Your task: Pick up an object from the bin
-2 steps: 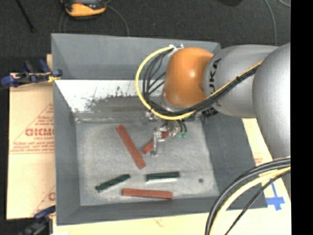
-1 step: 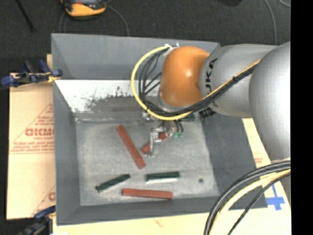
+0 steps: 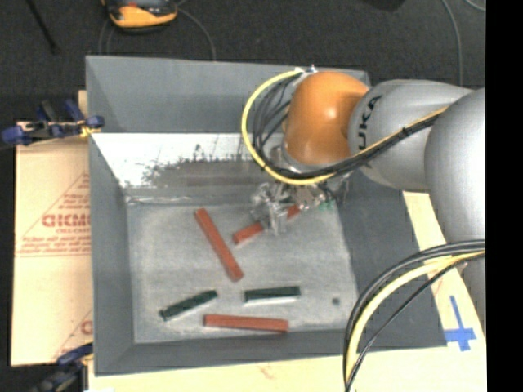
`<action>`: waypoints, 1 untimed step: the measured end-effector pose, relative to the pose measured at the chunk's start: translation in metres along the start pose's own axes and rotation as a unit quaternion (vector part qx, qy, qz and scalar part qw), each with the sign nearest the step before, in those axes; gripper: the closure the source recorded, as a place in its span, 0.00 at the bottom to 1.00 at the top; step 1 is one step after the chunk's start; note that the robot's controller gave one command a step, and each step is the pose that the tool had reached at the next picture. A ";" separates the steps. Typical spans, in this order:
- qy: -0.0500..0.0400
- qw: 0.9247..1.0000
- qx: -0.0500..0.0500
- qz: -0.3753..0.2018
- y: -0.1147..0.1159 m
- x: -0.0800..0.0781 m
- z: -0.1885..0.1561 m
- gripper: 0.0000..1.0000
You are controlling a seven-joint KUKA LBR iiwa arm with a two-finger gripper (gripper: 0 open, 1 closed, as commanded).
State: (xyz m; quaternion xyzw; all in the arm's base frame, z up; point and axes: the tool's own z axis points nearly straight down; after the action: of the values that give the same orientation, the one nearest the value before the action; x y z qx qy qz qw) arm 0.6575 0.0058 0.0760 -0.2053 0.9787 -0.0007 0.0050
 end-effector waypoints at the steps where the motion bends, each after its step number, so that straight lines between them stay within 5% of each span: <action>1: -0.001 1.000 -0.001 0.001 0.002 0.000 0.002 0.00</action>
Offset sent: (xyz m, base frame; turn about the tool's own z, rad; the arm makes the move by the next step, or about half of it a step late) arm 0.0000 0.0000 0.0000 0.0000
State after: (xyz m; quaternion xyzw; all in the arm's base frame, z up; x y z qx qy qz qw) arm 0.6567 0.0073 0.0739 -0.2043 0.9789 0.0009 0.0055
